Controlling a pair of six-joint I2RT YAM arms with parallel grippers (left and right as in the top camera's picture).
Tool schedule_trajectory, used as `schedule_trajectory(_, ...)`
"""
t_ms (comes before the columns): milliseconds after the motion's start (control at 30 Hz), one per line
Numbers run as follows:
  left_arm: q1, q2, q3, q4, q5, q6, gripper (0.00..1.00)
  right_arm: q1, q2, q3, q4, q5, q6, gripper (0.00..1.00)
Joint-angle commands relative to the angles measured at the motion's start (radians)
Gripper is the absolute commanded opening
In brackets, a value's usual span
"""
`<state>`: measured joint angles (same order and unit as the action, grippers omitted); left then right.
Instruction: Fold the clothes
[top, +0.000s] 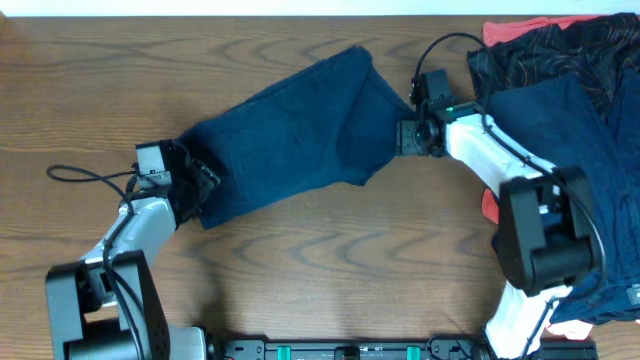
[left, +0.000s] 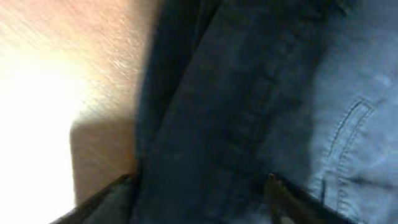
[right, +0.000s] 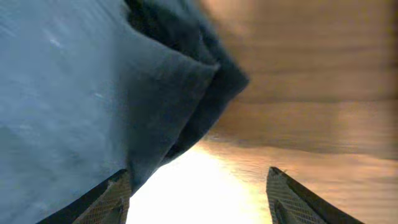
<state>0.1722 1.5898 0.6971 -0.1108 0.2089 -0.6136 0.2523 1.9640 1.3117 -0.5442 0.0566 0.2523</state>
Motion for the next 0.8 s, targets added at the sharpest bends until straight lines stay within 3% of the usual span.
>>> schedule_trajectory(0,0.0,0.056,-0.022,-0.015,0.091,0.04,0.46,-0.02,-0.103,-0.003,0.002,0.032,0.001,0.68)
schedule_trajectory(100,0.0,0.055,-0.022,-0.016,0.098,0.084,0.11,-0.019,-0.131,-0.003,0.001,0.024,0.001,0.67)
schedule_trajectory(133,0.002,0.053,-0.021,-0.024,0.098,0.097,0.06,-0.018,-0.135,-0.003,0.001,0.006,0.0,0.65)
schedule_trajectory(233,0.002,0.029,-0.009,-0.085,0.097,0.15,0.06,-0.013,-0.137,-0.003,-0.003,-0.106,-0.034,0.59)
schedule_trajectory(267,0.002,0.016,0.001,-0.118,0.096,0.161,0.06,-0.009,-0.137,-0.003,-0.006,-0.171,-0.061,0.52)
schedule_trajectory(367,0.002,-0.044,0.049,-0.249,0.094,0.176,0.06,0.014,-0.137,-0.003,-0.006,-0.309,-0.113,0.22)
schedule_trajectory(467,0.002,-0.129,0.114,-0.422,0.094,0.177,0.06,0.056,-0.136,-0.004,-0.007,-0.365,-0.113,0.01)
schedule_trajectory(600,0.002,-0.251,0.181,-0.609,0.094,0.195,0.06,0.142,-0.129,-0.005,-0.022,-0.408,-0.146,0.01)
schedule_trajectory(767,0.002,-0.387,0.246,-0.739,0.095,0.195,0.06,0.28,-0.083,-0.009,-0.021,-0.409,-0.154,0.01)
